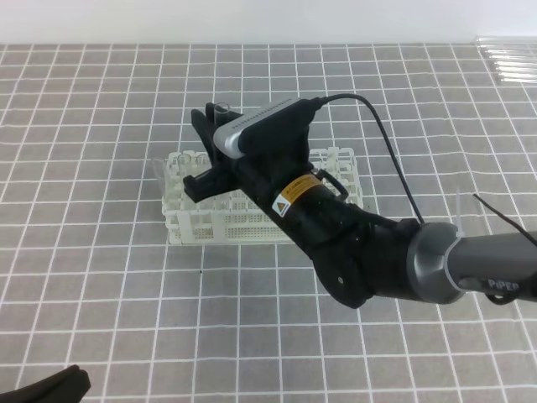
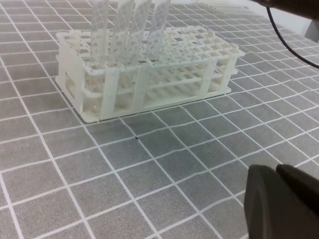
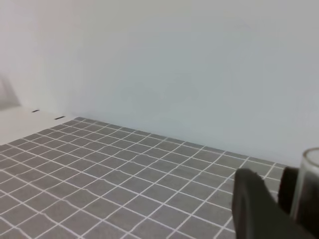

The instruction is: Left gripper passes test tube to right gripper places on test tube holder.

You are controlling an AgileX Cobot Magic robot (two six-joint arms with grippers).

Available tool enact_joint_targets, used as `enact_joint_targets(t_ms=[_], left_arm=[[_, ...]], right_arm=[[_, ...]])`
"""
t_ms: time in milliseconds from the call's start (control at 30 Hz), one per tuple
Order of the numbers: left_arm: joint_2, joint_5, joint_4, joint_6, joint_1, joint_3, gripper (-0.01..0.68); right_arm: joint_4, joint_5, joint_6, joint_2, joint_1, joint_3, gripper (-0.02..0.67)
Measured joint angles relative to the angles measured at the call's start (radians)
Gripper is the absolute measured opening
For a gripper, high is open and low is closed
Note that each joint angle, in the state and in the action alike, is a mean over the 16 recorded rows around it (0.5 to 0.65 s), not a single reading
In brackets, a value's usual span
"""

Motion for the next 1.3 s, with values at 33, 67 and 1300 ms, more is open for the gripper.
enact_joint_targets(t_ms=[33,67,1300], left_arm=[[0.000,0.000,0.000,0.000,0.000,0.000,0.000],[0.000,0.000,0.000,0.000,0.000,0.000,0.000],[0.003,-0.006,0.002,0.000,0.000,0.006,-0.001]], right_arm=[[0.000,0.000,0.000,0.001,0.000,0.000,0.085],[0.000,0.000,0.000,0.002,0.000,0.000,0.085],[0.007,0.064,-0.046,0.048,0.000,-0.062,0.085]])
